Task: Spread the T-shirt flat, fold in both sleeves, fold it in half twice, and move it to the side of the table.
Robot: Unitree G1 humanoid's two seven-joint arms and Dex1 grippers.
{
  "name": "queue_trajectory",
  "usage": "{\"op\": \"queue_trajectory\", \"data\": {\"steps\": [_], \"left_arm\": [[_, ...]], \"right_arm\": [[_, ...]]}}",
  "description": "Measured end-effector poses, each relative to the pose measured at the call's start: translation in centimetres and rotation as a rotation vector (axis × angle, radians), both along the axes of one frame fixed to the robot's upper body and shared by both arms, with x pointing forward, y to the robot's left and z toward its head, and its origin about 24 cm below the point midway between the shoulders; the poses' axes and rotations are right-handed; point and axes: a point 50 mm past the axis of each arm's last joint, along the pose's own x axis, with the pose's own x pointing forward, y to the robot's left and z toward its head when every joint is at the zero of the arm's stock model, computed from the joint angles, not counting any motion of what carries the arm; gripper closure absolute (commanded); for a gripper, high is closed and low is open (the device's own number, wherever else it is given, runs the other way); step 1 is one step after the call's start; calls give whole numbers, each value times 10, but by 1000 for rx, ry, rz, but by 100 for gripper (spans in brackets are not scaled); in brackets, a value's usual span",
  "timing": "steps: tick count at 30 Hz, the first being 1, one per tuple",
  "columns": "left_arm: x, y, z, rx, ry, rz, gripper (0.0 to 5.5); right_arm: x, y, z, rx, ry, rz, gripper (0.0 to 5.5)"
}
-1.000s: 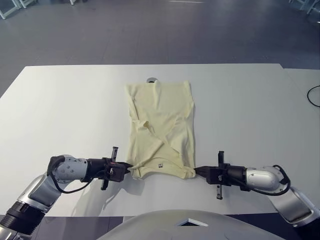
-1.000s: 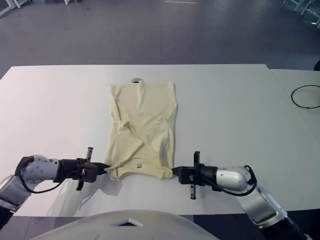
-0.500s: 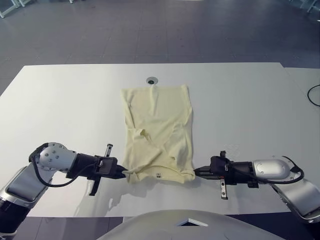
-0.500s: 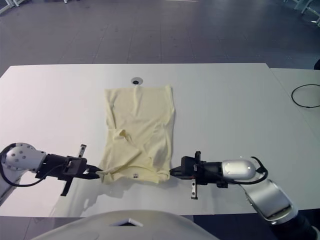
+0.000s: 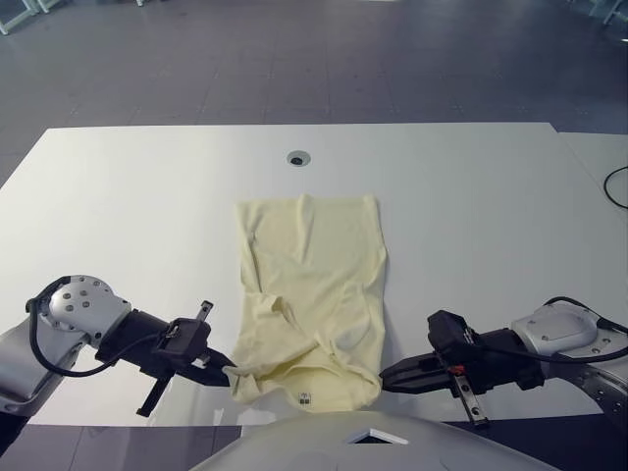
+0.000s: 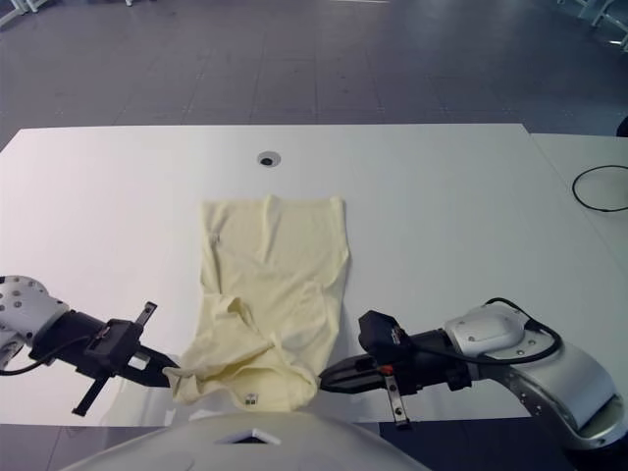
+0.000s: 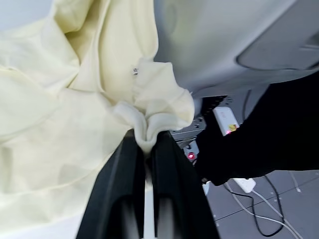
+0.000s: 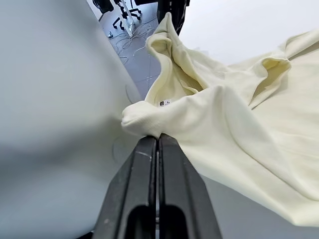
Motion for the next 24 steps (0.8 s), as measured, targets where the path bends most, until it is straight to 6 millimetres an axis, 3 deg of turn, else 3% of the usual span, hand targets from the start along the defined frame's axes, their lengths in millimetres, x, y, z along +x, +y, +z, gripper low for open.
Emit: {"op": "queue_trajectory", "data": {"steps": [7,13,24], "left_arm": [[-7,5,2,-9,102,8,550],[18,-3,15,-102,128,144,550],[61,4,25,-201,186,313,550]], "right_arm": [[6,-6,-2,25,97,-75,549],[28,-9,4,109,158,-169,549],[73,-11,12,177,159,-269,549]]}}
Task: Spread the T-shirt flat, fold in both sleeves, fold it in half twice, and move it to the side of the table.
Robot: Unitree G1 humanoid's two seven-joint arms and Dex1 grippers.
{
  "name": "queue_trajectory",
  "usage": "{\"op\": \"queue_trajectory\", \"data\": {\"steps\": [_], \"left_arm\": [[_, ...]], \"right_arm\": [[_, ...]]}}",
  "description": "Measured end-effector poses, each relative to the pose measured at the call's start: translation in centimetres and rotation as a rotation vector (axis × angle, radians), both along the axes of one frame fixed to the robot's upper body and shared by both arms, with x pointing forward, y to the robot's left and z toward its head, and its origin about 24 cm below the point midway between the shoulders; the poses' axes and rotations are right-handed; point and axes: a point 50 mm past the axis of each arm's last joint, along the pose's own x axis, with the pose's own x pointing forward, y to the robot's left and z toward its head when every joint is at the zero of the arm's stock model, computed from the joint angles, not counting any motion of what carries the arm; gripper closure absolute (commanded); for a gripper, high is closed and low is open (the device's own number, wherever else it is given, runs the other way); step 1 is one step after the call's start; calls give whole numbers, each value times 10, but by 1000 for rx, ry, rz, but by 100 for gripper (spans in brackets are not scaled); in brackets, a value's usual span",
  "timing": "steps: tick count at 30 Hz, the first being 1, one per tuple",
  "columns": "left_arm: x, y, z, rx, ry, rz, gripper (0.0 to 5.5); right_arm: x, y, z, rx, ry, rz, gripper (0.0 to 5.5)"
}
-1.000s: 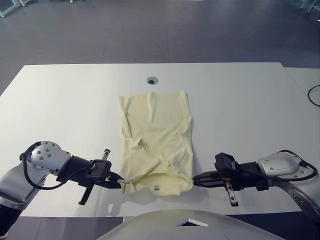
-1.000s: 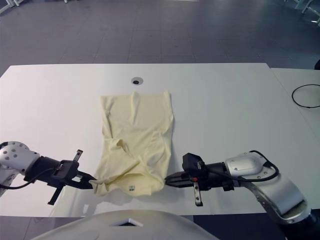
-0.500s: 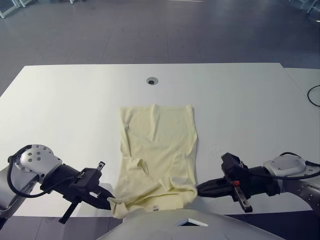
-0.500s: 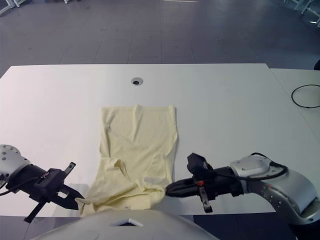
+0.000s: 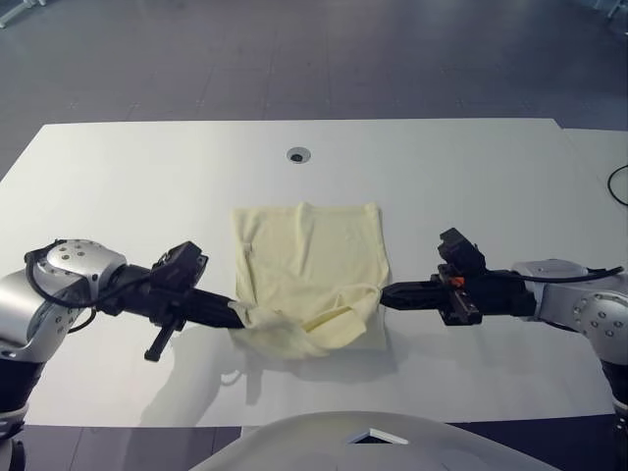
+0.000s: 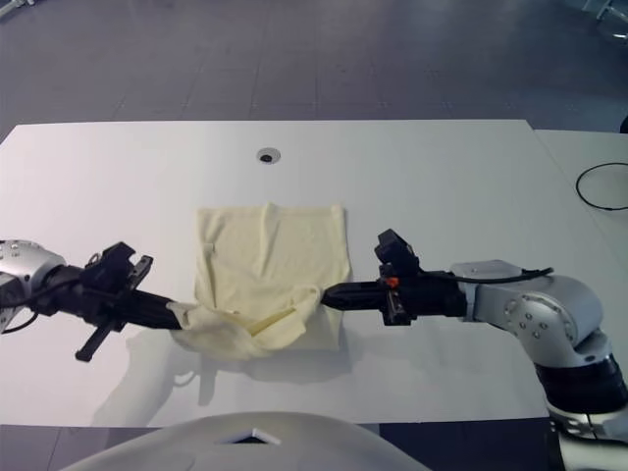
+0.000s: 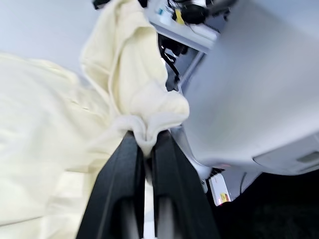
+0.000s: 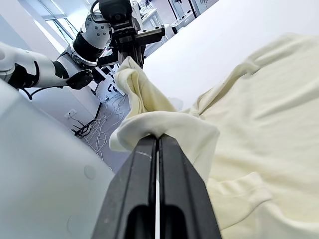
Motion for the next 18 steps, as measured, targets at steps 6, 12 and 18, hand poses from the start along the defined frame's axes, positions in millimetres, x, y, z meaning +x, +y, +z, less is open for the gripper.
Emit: {"op": "queue_trajectory", "data": {"steps": [6,12,18], "left_arm": [[22,-2,-3,-37,25,61,550],[45,-2,-1,-80,37,131,550],[67,3,-2,-91,48,203,550]], "right_arm": [[14,2,1,12,-4,-13,549],[38,0,-1,14,-12,-53,549],[64,-7,-13,-12,-1,-102,549]]}}
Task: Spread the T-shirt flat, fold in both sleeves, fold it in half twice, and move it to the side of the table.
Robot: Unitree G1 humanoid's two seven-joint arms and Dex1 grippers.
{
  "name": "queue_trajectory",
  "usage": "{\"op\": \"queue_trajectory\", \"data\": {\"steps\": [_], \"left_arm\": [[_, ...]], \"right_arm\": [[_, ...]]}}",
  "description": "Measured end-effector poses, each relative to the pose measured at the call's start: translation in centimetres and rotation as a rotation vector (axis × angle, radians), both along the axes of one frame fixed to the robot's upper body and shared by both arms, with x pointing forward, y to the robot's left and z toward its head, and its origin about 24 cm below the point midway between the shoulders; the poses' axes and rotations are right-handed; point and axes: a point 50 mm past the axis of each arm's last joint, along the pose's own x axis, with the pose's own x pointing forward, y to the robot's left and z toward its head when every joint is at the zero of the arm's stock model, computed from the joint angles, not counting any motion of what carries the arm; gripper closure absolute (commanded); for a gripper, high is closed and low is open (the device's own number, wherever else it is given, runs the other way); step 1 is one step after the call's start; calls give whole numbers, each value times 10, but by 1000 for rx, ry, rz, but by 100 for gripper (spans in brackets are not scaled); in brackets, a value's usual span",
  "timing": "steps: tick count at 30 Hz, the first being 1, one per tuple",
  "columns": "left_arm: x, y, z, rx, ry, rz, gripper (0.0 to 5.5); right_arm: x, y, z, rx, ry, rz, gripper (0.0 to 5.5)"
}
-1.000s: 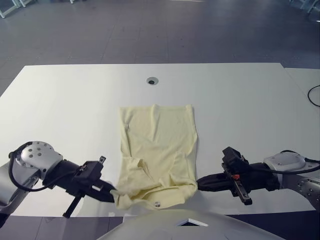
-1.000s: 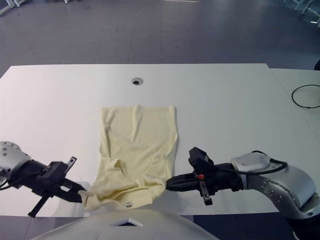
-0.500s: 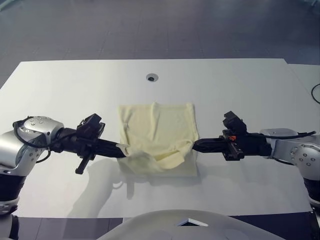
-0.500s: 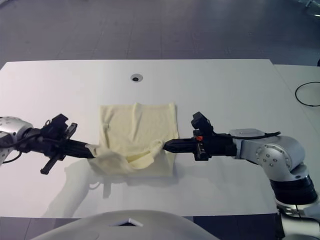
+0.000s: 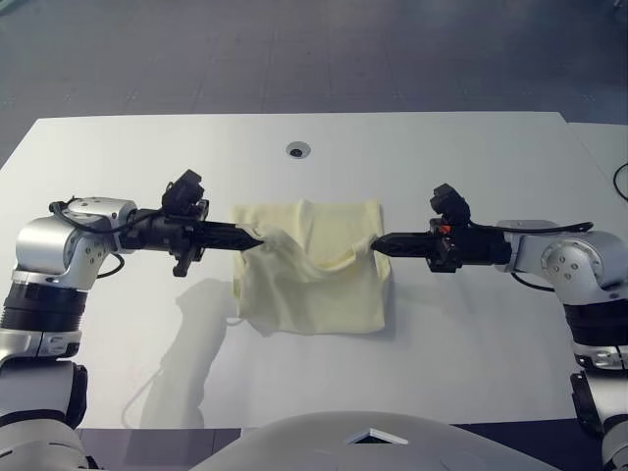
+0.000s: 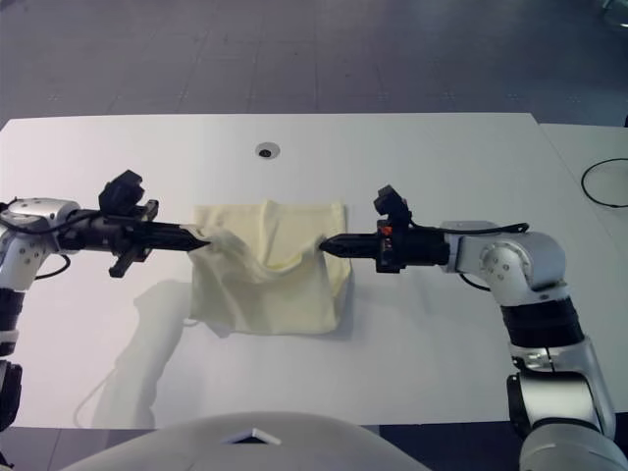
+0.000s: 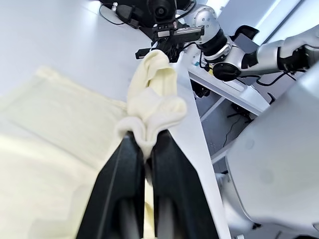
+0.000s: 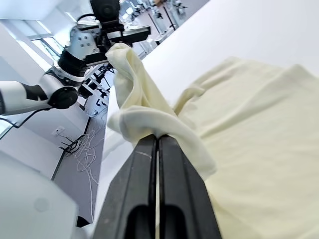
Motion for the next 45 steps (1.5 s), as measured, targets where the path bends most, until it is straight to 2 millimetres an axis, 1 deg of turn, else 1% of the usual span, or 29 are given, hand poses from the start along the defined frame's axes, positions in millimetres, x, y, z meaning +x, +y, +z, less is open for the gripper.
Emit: {"op": "queue_trajectory", "data": {"steps": [4,5,8,14,20,24,27,31,34,38,41,45], "left_arm": [[12,3,-6,4,16,42,550],[13,3,-6,4,15,45,550],[26,3,-7,-4,13,82,550],[38,6,-9,-1,13,127,550],[46,16,-10,9,11,184,550],[49,21,-11,18,9,210,550],[55,22,-9,19,-5,233,550],[64,20,-13,40,-11,280,550],[67,17,-23,60,-3,303,550],[73,16,-39,106,22,405,550],[78,10,-45,119,21,459,550],[84,4,-50,154,6,496,550]], "right_arm": [[16,0,-8,-5,10,-27,549],[18,0,-8,-4,10,-29,549],[34,1,-7,0,-4,-53,549],[54,4,-8,2,-13,-76,549],[70,6,-18,-8,3,-132,549],[76,5,-24,-17,0,-159,549],[80,5,-26,-14,7,-182,549],[89,6,-25,-17,-9,-237,549],[93,8,-32,-32,-4,-273,549],[95,11,-46,-64,17,-328,549],[96,15,-55,-96,25,-363,549],[97,18,-63,-126,29,-399,549]]}}
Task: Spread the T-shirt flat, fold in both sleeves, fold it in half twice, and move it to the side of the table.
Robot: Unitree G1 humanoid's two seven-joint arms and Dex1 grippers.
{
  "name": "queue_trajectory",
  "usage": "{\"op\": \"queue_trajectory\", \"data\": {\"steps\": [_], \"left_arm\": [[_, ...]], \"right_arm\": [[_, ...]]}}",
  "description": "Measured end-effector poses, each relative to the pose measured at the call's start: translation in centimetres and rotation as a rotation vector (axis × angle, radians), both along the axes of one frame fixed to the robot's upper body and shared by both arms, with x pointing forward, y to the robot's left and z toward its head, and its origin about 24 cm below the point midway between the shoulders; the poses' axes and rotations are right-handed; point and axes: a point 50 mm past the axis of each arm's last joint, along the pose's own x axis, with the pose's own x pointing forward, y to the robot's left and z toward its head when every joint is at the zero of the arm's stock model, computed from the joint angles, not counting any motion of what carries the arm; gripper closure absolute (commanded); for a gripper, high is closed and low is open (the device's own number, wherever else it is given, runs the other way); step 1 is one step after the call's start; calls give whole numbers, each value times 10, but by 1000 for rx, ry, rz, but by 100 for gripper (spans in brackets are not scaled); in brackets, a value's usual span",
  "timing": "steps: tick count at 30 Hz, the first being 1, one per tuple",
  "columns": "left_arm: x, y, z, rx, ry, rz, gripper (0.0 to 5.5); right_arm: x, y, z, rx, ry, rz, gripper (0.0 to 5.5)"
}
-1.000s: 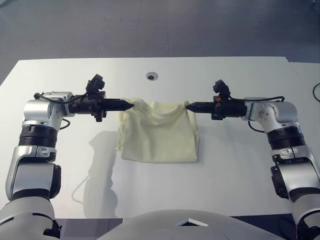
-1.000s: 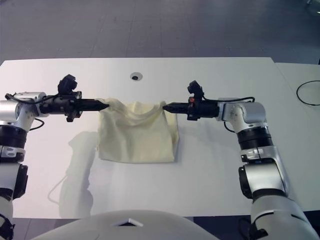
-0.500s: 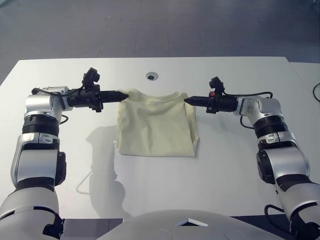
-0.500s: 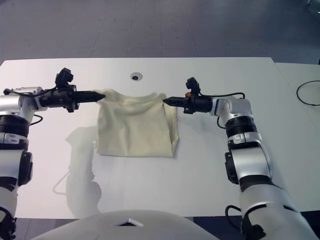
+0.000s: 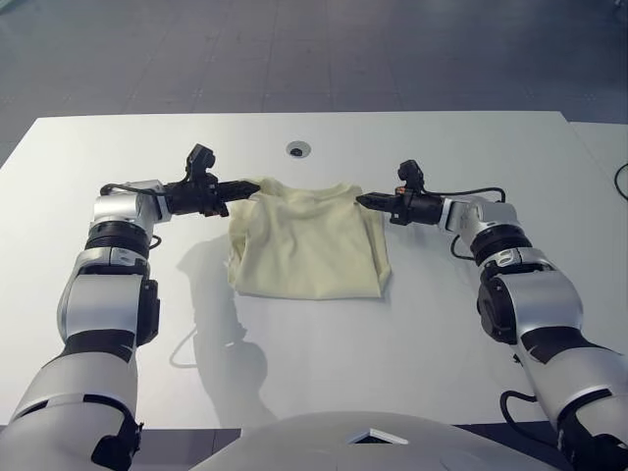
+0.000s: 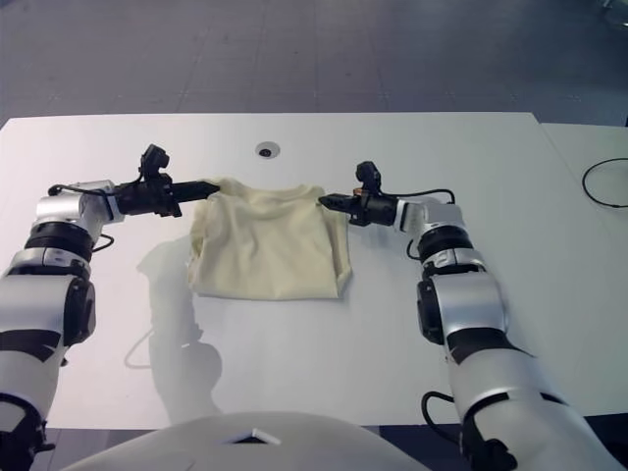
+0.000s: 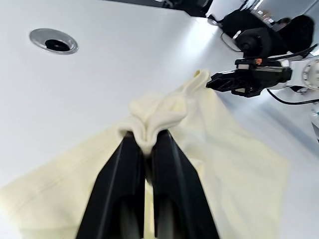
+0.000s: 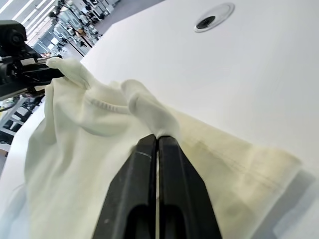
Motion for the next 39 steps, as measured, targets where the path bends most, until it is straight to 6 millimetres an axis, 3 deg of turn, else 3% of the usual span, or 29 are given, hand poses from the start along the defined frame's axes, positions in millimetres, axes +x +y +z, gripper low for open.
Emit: {"op": "queue_trajectory", "data": {"steps": [6,13,14,21,24,28,32,34,39], "left_arm": [[-1,-3,-18,96,49,33,550],[-1,0,-26,183,56,82,550],[0,1,-26,191,44,95,515],[7,-5,-16,186,-38,98,420],[15,-10,8,204,-165,11,379],[18,1,21,406,-291,-31,318],[22,15,33,593,-431,71,259],[18,8,37,601,-510,54,223],[-6,-15,30,570,-563,12,131]], "right_arm": [[0,0,-11,-66,20,-70,549],[0,-3,-15,-98,24,-112,531],[1,-3,-15,-97,20,-115,521],[4,-2,-8,-68,-23,-135,424],[11,-4,11,-49,-122,-111,385],[15,-9,43,-56,-287,-81,326],[14,-2,41,-317,-445,-68,269],[15,2,33,-489,-517,-66,235],[16,1,22,-612,-561,-79,147]]}}
